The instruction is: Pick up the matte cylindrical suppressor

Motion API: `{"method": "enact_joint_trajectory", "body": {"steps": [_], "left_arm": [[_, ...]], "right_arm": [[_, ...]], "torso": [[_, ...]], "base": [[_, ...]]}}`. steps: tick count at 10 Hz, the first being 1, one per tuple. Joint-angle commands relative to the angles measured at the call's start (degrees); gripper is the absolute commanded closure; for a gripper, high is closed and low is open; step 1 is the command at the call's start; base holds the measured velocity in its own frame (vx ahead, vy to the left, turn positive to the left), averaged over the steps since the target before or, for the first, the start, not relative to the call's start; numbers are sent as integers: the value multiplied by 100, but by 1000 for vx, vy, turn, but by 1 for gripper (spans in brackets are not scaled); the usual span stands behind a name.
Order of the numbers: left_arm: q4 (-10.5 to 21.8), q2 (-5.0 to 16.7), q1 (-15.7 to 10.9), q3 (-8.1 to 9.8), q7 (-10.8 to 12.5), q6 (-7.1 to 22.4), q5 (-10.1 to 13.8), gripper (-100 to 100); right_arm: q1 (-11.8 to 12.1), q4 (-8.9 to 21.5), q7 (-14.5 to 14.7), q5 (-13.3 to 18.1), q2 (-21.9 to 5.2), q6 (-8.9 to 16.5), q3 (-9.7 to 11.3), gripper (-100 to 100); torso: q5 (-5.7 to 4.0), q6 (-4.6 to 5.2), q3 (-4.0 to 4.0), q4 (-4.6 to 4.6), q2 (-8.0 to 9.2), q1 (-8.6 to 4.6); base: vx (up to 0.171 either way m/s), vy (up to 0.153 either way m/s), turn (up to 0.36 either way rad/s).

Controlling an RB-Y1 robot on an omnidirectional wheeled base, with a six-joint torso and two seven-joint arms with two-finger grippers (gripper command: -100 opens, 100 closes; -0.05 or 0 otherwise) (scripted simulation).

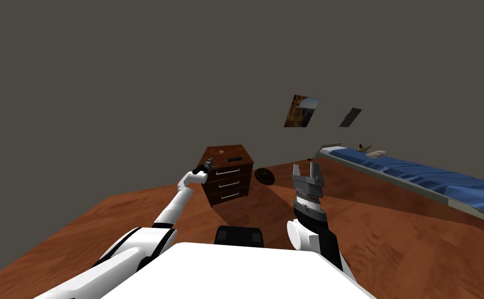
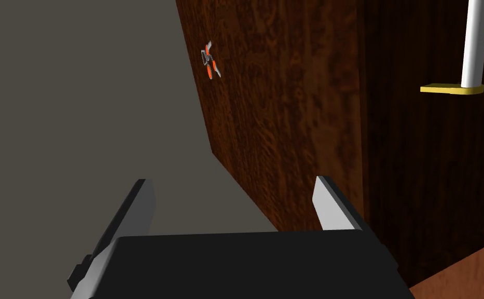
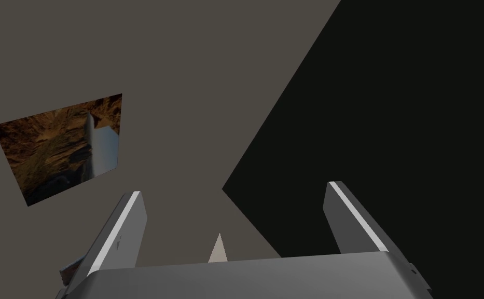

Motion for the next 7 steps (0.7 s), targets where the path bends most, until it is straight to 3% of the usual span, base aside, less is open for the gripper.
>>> {"method": "enact_joint_trajectory", "body": {"steps": [1, 2, 3, 7], "left_arm": [[286, 52, -286, 45, 62, 286, 17, -100], [490, 52, -474, 45, 62, 447, 17, -100], [504, 52, -474, 45, 62, 519, 17, -100], [1251, 115, -1220, 130, 165, 1225, 15, -100]], "right_arm": [[0, 0, 0, 0, 0, 0, 0, 0], [0, 0, 0, 0, 0, 0, 0, 0], [0, 0, 0, 0, 0, 0, 0, 0], [0, 0, 0, 0, 0, 0, 0, 0]], "torso": [[0, 0, 0, 0, 0, 0], [-1, 1, -3, 0, -5, -3], [-1, 0, -2, -1, -4, -2], [0, 0, -3, -1, -6, -1]], "base": [[24, -33, 1], [19, -29, 2], [3, -14, 0], [22, -24, 0]]}}
